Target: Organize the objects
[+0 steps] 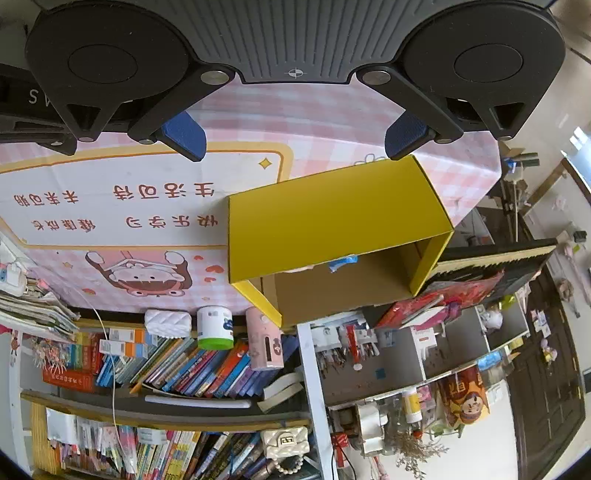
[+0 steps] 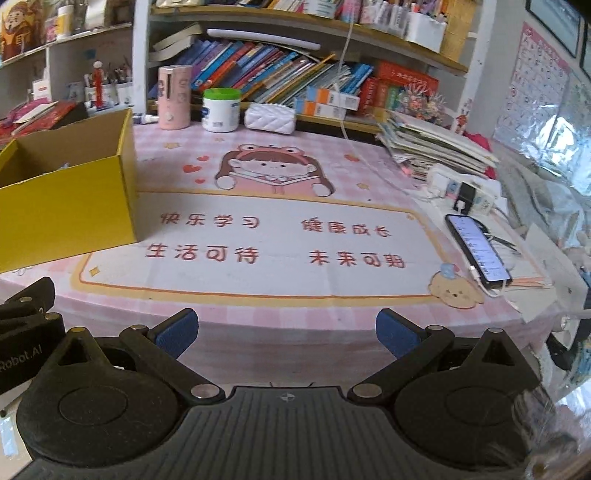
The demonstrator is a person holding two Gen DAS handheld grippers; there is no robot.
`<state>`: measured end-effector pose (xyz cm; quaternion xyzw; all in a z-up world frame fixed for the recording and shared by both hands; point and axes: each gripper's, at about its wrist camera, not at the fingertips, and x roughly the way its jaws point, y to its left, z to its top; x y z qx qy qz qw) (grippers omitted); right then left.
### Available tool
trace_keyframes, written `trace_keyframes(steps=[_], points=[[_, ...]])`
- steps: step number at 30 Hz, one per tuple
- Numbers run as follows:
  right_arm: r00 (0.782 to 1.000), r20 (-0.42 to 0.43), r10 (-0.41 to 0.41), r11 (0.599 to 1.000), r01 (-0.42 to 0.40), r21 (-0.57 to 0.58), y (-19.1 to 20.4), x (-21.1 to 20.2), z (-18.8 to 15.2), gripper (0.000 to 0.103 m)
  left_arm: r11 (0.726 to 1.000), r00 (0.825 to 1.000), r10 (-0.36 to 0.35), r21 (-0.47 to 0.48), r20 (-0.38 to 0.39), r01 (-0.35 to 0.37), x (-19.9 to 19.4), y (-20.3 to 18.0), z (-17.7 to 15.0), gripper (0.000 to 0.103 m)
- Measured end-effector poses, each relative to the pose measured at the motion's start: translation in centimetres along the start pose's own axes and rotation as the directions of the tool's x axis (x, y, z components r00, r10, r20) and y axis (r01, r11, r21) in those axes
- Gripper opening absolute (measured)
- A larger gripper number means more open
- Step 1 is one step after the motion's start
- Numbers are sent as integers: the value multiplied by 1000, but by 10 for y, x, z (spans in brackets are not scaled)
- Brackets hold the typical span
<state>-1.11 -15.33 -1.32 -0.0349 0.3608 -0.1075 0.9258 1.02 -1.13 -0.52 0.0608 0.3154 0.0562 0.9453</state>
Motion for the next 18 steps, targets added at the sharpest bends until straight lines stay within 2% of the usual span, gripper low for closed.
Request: trace_keyframes(steps=[6,18], points=[[998,-22,-51,999,51,14,-1,6,2,103,999,999,29,32,-23,-29,7,-10,2,103],[999,-31,-25,1000,25,16,-2,11,6,103,997,997,69,37,-43,-68,11,-12,3,103]])
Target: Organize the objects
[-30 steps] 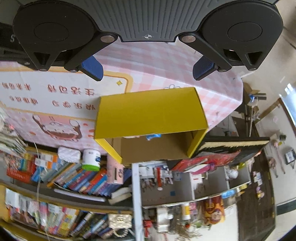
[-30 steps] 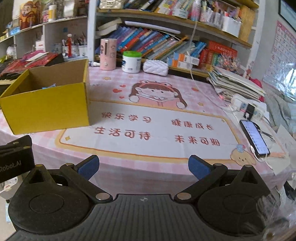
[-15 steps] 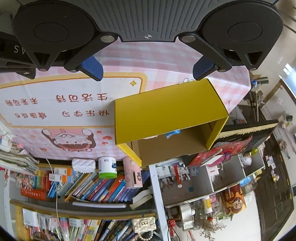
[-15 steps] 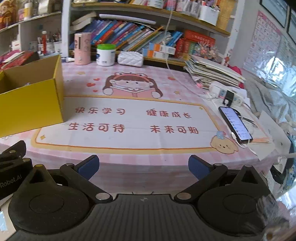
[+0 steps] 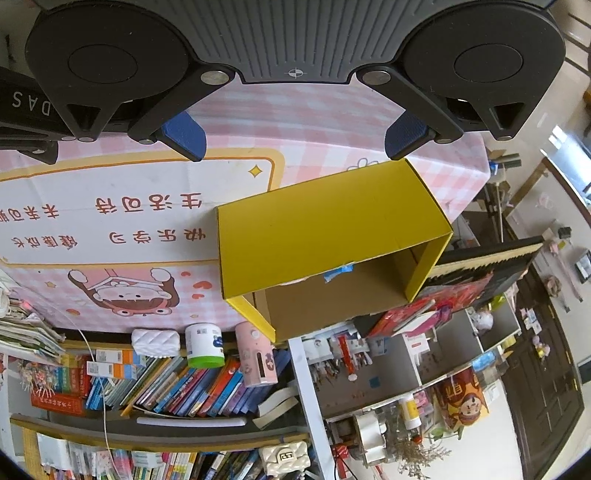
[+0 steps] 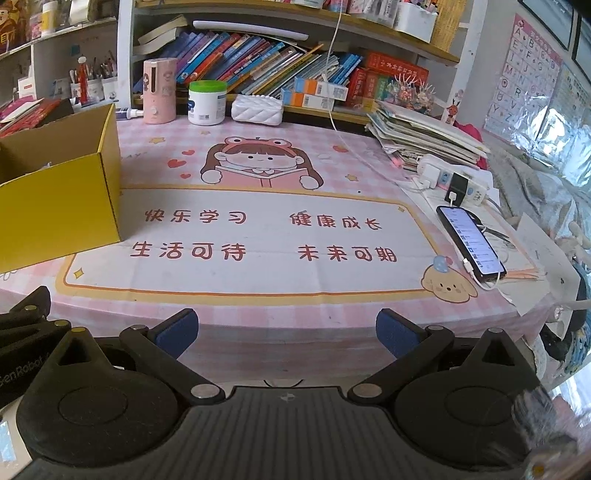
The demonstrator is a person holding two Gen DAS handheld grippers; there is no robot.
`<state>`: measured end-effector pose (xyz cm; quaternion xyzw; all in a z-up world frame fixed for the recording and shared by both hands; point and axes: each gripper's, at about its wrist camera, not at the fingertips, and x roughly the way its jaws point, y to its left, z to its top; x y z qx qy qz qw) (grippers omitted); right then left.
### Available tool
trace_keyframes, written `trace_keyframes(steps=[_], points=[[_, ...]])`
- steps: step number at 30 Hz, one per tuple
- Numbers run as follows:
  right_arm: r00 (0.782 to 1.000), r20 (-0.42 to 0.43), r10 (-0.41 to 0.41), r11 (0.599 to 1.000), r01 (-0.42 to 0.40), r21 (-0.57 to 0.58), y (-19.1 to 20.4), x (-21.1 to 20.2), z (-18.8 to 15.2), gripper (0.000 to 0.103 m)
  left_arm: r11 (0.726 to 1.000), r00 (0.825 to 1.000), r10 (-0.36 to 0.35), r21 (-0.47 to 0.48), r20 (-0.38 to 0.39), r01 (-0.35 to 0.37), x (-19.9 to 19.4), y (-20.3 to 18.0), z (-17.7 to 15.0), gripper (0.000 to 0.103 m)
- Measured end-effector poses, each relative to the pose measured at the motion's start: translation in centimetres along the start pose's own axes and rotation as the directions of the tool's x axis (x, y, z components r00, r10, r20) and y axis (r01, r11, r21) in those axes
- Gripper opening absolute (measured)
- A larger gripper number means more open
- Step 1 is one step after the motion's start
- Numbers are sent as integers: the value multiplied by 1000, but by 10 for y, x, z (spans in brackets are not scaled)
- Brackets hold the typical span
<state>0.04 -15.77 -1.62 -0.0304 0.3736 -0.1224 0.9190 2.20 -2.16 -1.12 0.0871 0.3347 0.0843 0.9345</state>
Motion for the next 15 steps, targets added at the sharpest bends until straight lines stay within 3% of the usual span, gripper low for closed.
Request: trace_keyframes(steps=[15], points=[[1000,8,18,1000,-18,-2,-3,2,3,103,999,1000,-9,-39,-11,8,1,0,1,103]])
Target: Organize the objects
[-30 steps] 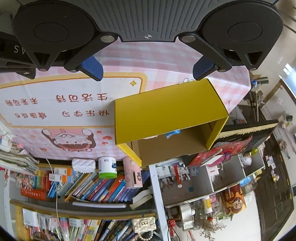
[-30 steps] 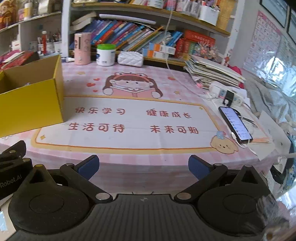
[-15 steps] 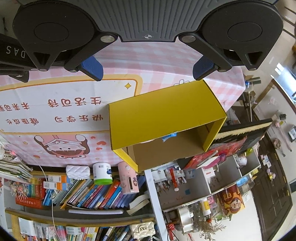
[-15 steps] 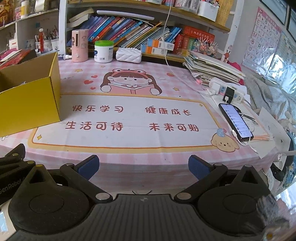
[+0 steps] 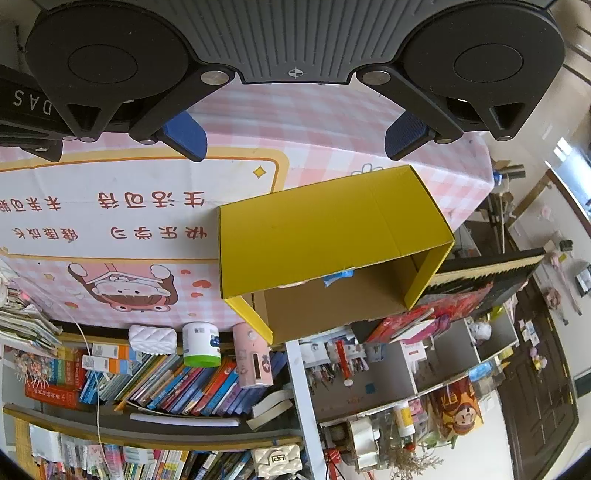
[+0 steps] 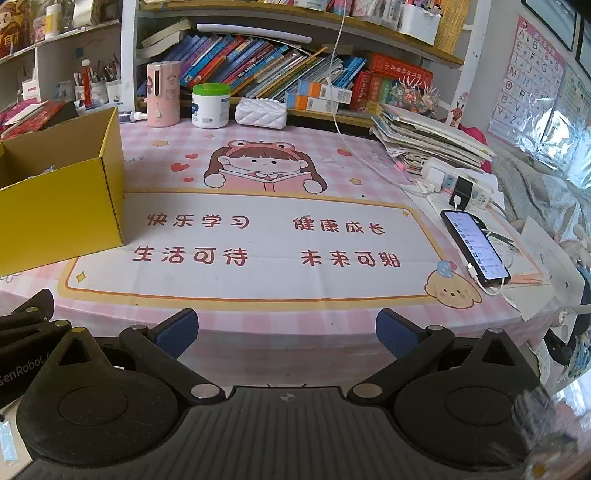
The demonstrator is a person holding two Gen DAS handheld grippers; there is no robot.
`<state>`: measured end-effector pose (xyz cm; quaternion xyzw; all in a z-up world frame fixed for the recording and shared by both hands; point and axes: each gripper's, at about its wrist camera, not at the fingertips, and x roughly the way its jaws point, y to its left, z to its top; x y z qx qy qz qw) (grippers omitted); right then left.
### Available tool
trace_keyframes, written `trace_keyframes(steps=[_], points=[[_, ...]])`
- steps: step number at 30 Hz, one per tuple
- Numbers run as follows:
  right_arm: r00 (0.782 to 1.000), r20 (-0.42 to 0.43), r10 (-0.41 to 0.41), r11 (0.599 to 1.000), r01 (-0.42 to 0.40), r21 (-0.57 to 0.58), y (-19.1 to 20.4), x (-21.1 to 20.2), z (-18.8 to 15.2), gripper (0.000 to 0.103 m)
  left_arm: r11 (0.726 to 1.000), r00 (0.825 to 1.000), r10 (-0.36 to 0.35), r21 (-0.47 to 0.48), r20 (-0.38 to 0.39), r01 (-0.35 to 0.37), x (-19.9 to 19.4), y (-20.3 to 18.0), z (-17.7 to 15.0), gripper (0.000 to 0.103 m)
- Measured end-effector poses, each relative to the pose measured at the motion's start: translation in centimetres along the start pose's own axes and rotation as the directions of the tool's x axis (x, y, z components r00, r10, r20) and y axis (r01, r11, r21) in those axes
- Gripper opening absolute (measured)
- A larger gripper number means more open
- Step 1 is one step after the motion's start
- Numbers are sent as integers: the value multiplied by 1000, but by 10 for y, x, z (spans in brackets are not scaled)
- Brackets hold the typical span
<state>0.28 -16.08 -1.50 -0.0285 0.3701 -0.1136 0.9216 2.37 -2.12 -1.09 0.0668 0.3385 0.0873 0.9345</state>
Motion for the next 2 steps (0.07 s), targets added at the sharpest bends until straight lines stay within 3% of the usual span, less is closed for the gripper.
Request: trace_keyframes(steps=[2], points=[[1000,-3,0,1000,0,0,0,0,0,103,1000,1000,-3,-2,3,3,0,0,1,103]])
